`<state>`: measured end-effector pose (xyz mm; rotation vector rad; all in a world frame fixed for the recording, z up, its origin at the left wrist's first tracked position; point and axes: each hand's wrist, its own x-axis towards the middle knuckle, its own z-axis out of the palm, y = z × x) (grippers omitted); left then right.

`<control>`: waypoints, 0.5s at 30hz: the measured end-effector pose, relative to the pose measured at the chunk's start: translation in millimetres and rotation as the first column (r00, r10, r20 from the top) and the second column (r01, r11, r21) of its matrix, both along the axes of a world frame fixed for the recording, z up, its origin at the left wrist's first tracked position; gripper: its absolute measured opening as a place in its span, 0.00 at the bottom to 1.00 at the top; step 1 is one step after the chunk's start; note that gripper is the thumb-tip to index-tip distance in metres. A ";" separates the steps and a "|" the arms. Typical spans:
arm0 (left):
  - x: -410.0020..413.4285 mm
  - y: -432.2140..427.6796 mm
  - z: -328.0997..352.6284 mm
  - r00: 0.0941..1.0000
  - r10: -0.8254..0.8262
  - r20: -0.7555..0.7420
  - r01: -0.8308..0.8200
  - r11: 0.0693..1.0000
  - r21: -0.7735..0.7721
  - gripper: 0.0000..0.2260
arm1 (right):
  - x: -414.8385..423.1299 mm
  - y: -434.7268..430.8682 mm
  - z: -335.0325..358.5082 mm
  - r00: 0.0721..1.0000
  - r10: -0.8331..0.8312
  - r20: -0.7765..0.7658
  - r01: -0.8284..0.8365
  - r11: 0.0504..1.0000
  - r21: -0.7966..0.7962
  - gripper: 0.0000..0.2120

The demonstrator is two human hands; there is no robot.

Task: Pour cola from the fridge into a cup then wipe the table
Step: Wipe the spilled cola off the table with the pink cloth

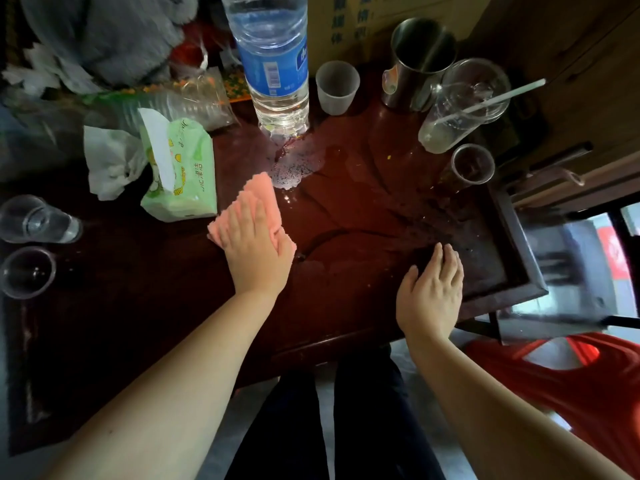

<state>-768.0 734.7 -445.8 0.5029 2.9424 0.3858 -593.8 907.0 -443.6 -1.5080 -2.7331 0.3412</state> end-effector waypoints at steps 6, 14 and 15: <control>-20.9 8.2 1.2 0.991 -0.133 0.008 0.133 0.986 -0.098 0.31 | -1.0 0.3 2.1 1.000 -0.015 -0.012 0.015 1.000 -0.011 0.26; -31.4 8.5 -0.4 0.960 -0.280 -0.022 0.275 0.954 -0.116 0.32 | -0.6 0.7 1.6 1.000 -0.014 -0.006 0.014 1.000 -0.024 0.26; -29.1 6.9 0.6 0.955 -0.296 -0.011 0.294 0.952 -0.089 0.32 | -0.4 0.5 1.9 1.000 -0.017 -0.003 0.017 1.000 -0.026 0.26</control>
